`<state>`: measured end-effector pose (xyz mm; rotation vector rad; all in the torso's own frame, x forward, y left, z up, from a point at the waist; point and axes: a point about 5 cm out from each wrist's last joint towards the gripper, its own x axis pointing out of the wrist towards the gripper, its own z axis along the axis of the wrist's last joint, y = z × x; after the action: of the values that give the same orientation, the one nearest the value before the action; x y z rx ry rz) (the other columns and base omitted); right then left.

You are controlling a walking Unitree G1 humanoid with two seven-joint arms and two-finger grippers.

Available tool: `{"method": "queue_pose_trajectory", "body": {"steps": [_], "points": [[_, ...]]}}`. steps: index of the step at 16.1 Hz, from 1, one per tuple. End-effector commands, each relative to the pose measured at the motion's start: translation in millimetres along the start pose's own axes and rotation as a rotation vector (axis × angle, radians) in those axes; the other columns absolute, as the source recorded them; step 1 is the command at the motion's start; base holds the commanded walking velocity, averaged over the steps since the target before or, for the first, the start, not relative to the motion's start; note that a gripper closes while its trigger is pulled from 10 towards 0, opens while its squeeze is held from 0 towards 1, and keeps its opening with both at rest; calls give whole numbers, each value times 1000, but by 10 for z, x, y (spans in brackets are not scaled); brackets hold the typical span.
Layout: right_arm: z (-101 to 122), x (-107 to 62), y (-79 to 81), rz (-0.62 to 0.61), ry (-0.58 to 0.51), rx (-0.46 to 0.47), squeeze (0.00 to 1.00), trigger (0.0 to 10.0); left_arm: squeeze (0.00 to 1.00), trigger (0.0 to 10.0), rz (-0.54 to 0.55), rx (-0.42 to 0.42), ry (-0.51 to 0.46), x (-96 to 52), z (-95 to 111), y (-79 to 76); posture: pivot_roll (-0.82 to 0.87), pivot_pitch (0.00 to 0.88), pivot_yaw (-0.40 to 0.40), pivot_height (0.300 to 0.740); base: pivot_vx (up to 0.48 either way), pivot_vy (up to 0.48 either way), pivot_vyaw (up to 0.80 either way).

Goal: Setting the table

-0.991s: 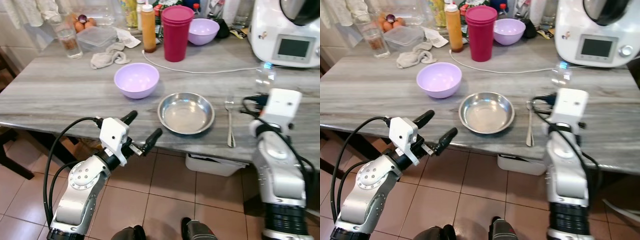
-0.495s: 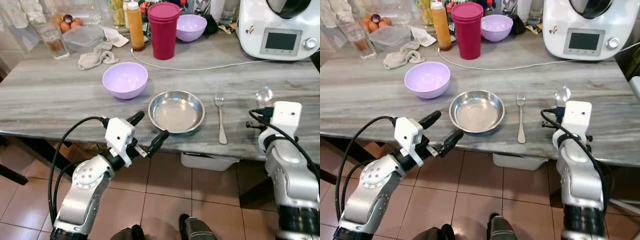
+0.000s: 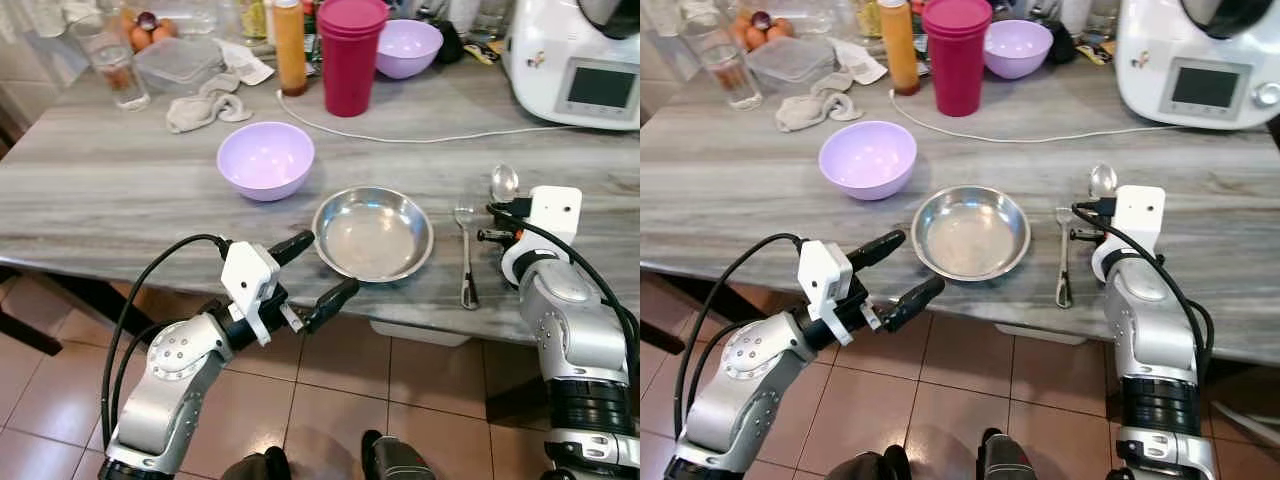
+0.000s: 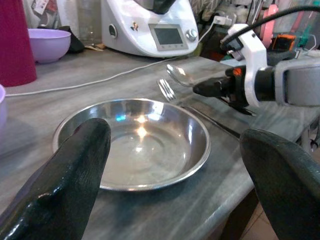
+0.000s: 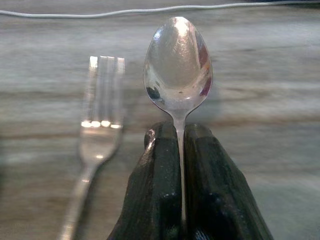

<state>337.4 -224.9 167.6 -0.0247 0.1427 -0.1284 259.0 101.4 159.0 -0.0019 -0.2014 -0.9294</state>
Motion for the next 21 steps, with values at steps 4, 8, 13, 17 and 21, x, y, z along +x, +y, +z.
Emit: {"method": "queue_pose_trajectory", "body": {"steps": [4,8,13,17,21], "points": [[-73,-38,74,33,38,12,0,10000,0,10000,-30,-7,10,-17,-1,-50,-234,218,42,740,0,0,0],[-184,-131,61,-8,62,15,0,10000,0,10000,-30,-10,9,-8,-6,-55,-242,218,40,740,0,0,0],[-247,-192,60,-50,67,34,541,10000,0,10000,-32,-9,10,1,-10,-53,-242,216,44,740,0,0,0],[-253,-204,78,-54,66,39,1000,10000,0,10000,-34,-8,10,6,-8,-55,-241,214,45,740,0,0,0],[-254,-209,79,-59,61,48,1000,10000,0,10000,-49,-11,10,3,-7,-74,-242,214,45,740,0,0,0]]}}
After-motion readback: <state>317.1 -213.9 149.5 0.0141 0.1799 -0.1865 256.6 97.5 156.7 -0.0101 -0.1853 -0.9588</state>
